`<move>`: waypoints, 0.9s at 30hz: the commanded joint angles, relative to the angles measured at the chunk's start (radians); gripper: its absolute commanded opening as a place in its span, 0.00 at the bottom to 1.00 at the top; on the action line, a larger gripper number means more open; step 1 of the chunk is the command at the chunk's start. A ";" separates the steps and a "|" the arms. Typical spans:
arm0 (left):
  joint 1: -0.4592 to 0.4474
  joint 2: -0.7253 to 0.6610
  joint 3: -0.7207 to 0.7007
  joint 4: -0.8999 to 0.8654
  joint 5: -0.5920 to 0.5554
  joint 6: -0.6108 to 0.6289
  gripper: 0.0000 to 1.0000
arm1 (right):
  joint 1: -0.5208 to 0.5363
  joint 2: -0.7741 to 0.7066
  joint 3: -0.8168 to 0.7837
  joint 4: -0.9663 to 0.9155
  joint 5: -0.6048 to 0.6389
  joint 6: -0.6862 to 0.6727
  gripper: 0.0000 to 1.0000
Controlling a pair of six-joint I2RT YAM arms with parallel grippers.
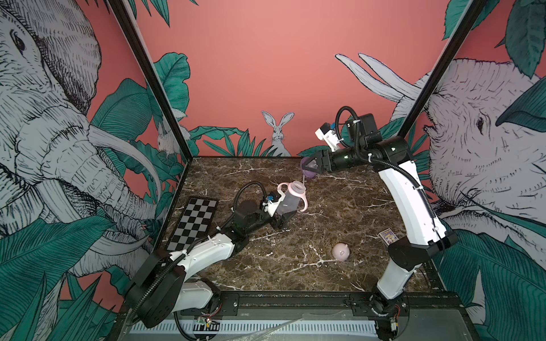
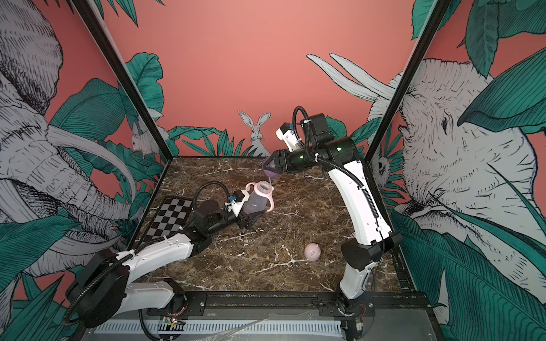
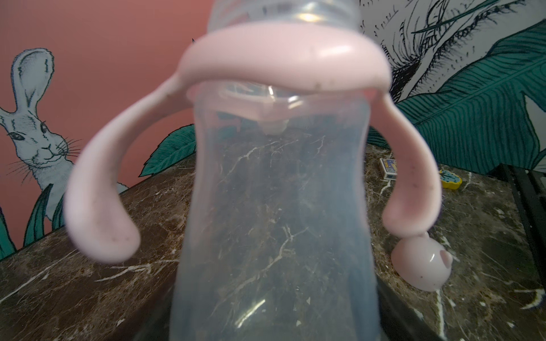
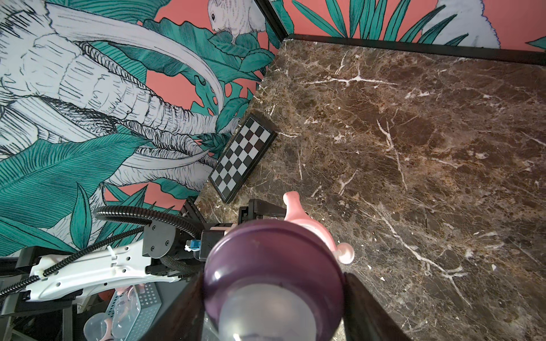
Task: Assemble the baby bottles
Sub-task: Close the nipple on the baby bottle.
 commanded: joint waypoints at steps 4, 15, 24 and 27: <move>-0.005 -0.031 -0.004 0.036 0.007 -0.001 0.55 | -0.001 -0.016 0.112 -0.002 -0.009 -0.006 0.57; -0.006 -0.018 0.015 0.049 0.012 0.001 0.55 | 0.011 -0.029 0.053 0.039 -0.056 0.006 0.57; -0.008 -0.013 0.046 0.062 0.026 0.004 0.55 | 0.016 -0.056 -0.047 0.034 -0.049 -0.026 0.56; -0.008 -0.042 0.047 0.036 0.023 0.022 0.55 | 0.016 -0.041 -0.036 -0.019 -0.057 -0.061 0.56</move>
